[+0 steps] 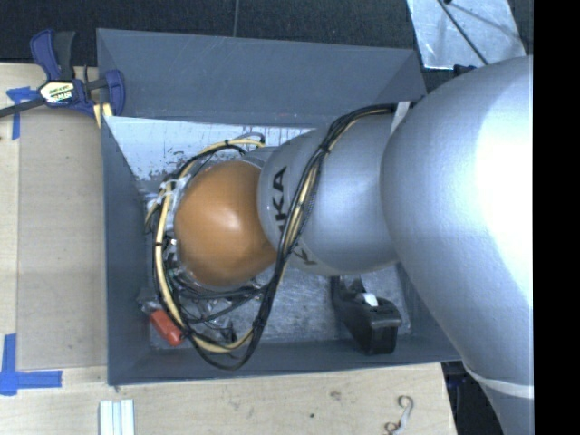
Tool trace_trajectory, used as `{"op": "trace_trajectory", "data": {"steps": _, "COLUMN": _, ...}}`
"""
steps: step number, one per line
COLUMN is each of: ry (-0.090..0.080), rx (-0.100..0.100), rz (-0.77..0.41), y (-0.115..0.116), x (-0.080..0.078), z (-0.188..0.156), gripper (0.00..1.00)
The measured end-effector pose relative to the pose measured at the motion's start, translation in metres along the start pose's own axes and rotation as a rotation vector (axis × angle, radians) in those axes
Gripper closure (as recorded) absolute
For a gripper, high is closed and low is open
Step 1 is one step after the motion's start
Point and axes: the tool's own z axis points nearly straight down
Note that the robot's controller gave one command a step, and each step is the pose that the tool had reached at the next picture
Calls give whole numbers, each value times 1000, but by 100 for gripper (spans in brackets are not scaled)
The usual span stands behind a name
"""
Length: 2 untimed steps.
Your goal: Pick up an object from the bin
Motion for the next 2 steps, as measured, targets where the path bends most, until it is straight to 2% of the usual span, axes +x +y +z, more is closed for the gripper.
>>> {"op": "trace_trajectory", "data": {"steps": 1, "ry": -6, "rx": 4, "rz": 5, "y": -2, "x": -2, "z": -2, "gripper": 100}}
{"op": "trace_trajectory", "data": {"steps": 2, "ry": -11, "rx": 9, "rz": -93, "y": -36, "x": 9, "z": -154, "gripper": 100}}
